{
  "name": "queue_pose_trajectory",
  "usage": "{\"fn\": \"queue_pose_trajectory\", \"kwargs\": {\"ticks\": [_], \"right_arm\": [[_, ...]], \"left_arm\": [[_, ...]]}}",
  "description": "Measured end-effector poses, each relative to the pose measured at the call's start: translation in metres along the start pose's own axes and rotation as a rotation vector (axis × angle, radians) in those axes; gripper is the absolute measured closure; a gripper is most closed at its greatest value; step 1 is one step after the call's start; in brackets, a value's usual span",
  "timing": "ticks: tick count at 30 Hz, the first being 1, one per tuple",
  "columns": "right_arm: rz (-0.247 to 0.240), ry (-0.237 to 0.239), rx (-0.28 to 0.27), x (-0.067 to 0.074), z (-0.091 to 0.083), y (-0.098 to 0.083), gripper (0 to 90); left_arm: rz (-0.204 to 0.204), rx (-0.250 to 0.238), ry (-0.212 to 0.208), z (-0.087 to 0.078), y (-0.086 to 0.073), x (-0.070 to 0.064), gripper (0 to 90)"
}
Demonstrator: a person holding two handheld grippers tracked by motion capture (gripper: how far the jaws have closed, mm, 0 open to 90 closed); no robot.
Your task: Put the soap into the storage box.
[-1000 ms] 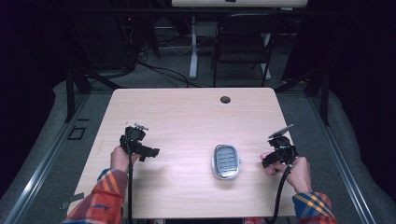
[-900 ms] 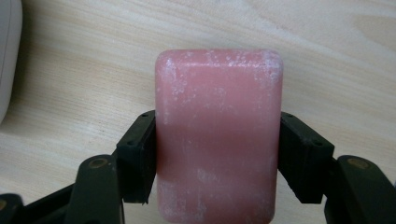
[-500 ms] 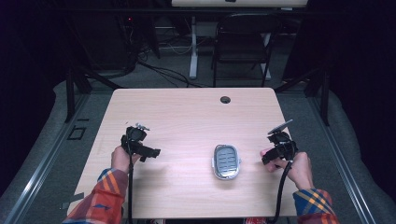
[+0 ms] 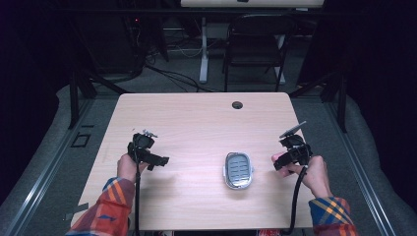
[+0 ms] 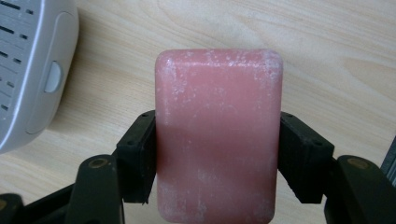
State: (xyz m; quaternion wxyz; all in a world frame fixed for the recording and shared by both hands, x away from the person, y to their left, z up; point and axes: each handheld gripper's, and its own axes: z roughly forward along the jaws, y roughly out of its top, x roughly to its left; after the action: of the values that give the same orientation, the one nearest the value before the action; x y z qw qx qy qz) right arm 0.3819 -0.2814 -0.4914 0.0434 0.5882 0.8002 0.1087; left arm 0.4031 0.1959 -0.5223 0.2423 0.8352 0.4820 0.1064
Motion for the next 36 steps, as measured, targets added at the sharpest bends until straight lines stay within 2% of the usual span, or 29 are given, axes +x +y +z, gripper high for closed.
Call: {"fn": "queue_pose_trajectory", "kwargs": {"ticks": [8,10,11,14,16,17,18,19,25,28,29,36], "right_arm": [[-0.012,0.003,-0.003,0.006,-0.006,0.002,36.6],[-0.012,0.003,-0.017,0.009,-0.008,0.003,36.6],[-0.035,0.005,0.0,0.008,-0.009,0.004,36.6],[-0.033,-0.011,-0.002,0.012,-0.011,0.006,36.7],[-0.039,-0.008,-0.004,0.014,-0.013,0.008,36.6],[-0.048,-0.008,0.005,0.015,-0.016,0.01,36.7],[-0.041,-0.002,-0.026,0.02,-0.021,0.013,36.7],[-0.052,-0.003,-0.02,0.021,-0.024,0.014,36.7],[-0.074,0.008,-0.038,0.03,-0.036,0.023,36.7],[-0.074,0.007,-0.047,0.034,-0.038,0.024,36.7],[-0.097,-0.004,-0.029,0.037,-0.04,0.026,36.7],[-0.119,-0.009,-0.028,0.046,-0.044,0.032,36.7]], "left_arm": [[0.001,-0.012,0.006,-0.002,0.0,0.0,0.1],[-0.012,-0.032,0.023,-0.005,0.001,-0.001,0.0],[-0.027,-0.057,0.035,-0.008,0.002,-0.001,0.0],[-0.057,-0.115,0.062,-0.014,0.003,-0.001,0.0],[-0.056,-0.123,0.063,-0.016,0.003,0.0,0.0],[-0.056,-0.125,0.066,-0.015,0.003,-0.001,0.0],[-0.039,-0.11,0.061,-0.014,0.003,-0.002,0.0],[-0.035,-0.105,0.057,-0.014,0.003,-0.002,0.0],[-0.035,-0.118,0.068,-0.014,0.002,-0.002,0.0],[-0.038,-0.132,0.067,-0.014,0.003,-0.003,0.0],[-0.031,-0.134,0.068,-0.015,0.003,-0.003,0.0],[-0.027,-0.129,0.063,-0.015,0.002,-0.003,0.0]]}}
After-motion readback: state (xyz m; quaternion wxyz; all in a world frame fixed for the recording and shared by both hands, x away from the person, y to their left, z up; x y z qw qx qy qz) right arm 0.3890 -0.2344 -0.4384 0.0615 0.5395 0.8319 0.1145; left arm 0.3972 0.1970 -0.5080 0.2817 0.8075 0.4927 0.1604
